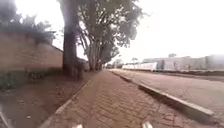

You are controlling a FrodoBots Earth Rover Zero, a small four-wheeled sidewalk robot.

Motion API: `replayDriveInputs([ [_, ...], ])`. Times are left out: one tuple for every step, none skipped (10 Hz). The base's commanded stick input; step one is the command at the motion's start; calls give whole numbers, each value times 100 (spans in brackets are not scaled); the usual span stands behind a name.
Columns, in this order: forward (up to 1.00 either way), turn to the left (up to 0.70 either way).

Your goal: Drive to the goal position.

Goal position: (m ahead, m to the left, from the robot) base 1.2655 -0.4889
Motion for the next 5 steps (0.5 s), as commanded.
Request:
replayDriveInputs([
  [70, -26],
  [70, -23],
  [70, -21],
  [70, -18],
  [70, -15],
])
